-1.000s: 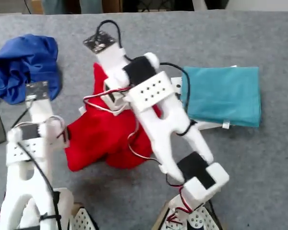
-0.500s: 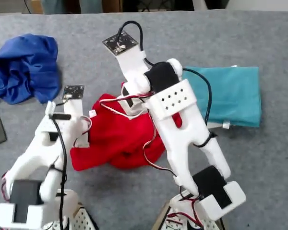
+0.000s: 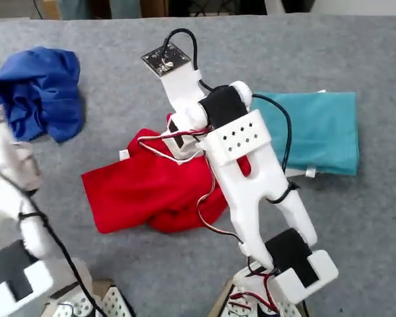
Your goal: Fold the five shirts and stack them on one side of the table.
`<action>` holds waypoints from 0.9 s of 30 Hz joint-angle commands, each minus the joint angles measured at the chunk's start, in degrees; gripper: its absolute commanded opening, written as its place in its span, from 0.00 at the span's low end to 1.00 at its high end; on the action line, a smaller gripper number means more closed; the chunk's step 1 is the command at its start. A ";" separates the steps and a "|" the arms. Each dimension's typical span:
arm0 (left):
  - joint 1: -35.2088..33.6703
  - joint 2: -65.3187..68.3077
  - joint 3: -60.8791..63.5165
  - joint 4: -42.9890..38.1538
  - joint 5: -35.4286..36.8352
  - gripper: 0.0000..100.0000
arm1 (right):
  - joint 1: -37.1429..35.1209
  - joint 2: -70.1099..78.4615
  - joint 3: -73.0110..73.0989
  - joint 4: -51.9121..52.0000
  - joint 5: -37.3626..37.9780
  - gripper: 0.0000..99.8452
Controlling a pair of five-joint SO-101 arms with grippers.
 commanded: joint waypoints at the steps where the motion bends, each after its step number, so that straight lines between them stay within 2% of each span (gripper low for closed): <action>1: -9.45 -0.18 -4.44 0.88 -3.60 0.03 | -5.19 1.80 -0.13 -2.73 0.53 0.35; 4: -13.23 -0.18 -4.53 1.14 -3.78 0.03 | -11.16 9.19 -0.31 -6.86 1.49 0.35; 8: -16.57 -0.09 -4.26 0.88 -3.87 0.03 | -17.58 22.64 -1.54 -13.54 8.00 0.35; 14: -21.41 -0.09 -4.26 -0.18 -6.33 0.03 | -21.80 40.31 -14.73 -18.20 14.86 0.35; 18: -23.87 -0.09 -2.51 -3.78 -11.16 0.03 | -20.75 46.73 -29.41 -10.81 15.21 0.35; 22: -24.48 -0.09 -1.10 -5.98 -11.69 0.03 | -16.53 49.01 -43.65 1.14 15.03 0.35; 27: -21.67 0.00 -0.84 -3.69 -11.52 0.03 | -7.65 43.21 -47.87 0.79 15.30 0.35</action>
